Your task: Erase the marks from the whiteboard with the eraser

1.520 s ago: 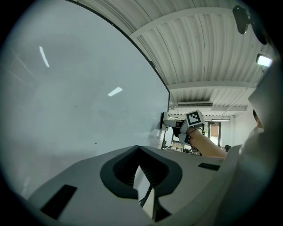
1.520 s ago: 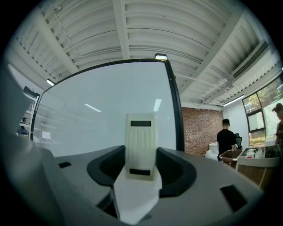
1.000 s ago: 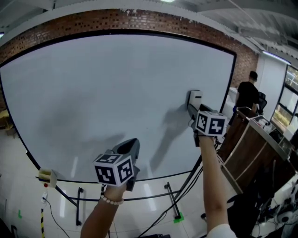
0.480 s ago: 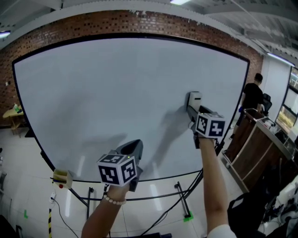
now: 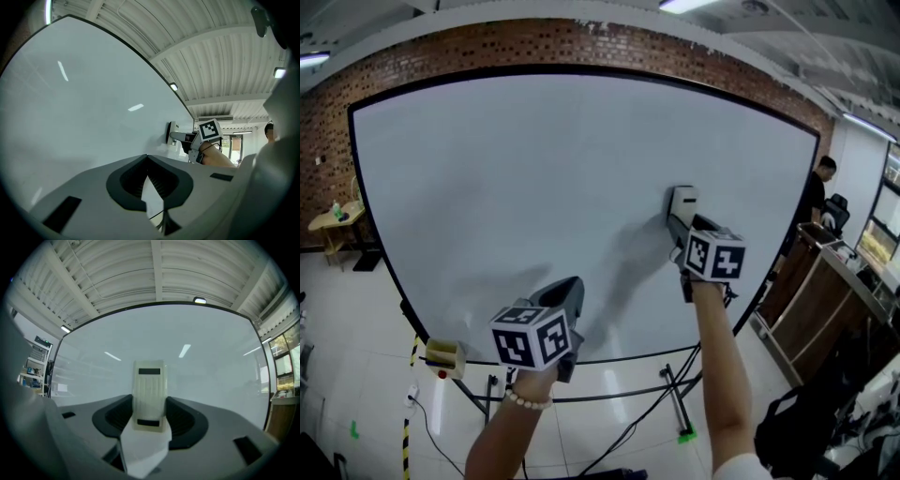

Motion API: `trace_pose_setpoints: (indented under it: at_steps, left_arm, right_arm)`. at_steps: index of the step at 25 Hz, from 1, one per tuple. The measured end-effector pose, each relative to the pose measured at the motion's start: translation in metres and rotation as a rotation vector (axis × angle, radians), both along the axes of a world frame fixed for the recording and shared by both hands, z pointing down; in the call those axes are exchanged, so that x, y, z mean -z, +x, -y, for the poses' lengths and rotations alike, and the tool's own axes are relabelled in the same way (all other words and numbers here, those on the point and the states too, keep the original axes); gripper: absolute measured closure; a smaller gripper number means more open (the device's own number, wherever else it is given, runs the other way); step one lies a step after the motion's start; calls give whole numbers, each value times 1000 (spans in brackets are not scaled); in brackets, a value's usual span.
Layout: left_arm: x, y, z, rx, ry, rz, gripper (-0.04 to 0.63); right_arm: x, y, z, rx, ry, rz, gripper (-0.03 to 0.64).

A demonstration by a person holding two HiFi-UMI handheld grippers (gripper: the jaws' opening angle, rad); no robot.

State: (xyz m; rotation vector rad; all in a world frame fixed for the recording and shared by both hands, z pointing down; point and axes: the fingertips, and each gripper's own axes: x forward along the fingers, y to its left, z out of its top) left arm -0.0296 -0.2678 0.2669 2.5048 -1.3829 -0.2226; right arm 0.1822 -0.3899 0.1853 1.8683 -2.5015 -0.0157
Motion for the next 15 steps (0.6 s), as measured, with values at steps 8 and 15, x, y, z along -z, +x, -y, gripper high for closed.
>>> trace_pose_setpoints:
  at_steps: [8, 15]
  left_arm:
    - [-8, -67, -20, -15, -27, 7, 607]
    - [-17, -138, -45, 0, -50, 28, 607]
  right_arm:
    - [-4, -86, -15, -5, -14, 11, 373]
    - [-12, -162, -28, -2, -38, 57, 373]
